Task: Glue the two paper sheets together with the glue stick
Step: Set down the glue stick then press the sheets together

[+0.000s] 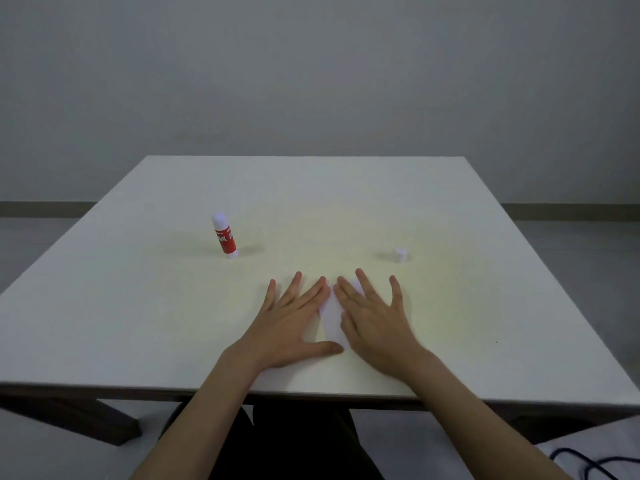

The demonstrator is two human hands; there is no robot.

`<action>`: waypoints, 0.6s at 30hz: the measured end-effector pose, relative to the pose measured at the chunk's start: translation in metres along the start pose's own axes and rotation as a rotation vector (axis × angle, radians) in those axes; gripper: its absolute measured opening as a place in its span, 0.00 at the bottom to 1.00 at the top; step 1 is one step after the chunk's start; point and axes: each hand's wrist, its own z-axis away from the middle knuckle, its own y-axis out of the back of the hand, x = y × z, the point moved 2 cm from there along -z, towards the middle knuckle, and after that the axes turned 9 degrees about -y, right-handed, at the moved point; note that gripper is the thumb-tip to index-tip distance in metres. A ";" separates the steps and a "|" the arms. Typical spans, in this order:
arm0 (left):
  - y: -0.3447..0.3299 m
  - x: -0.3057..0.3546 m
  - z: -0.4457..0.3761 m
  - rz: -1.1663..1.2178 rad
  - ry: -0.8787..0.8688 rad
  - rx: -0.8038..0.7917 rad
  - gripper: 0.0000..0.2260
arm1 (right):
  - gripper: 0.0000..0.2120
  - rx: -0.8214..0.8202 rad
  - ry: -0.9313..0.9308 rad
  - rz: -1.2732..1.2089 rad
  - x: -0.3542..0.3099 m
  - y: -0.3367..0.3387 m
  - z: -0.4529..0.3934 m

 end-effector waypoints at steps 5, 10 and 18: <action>0.002 -0.003 0.000 0.020 -0.003 -0.010 0.47 | 0.27 -0.017 -0.014 0.005 0.003 0.000 0.004; 0.007 -0.010 -0.002 0.007 -0.036 -0.063 0.46 | 0.28 0.068 0.038 0.066 -0.009 0.000 0.066; 0.006 -0.010 -0.002 0.014 -0.032 -0.071 0.46 | 0.31 0.026 -0.117 0.084 0.006 -0.004 0.014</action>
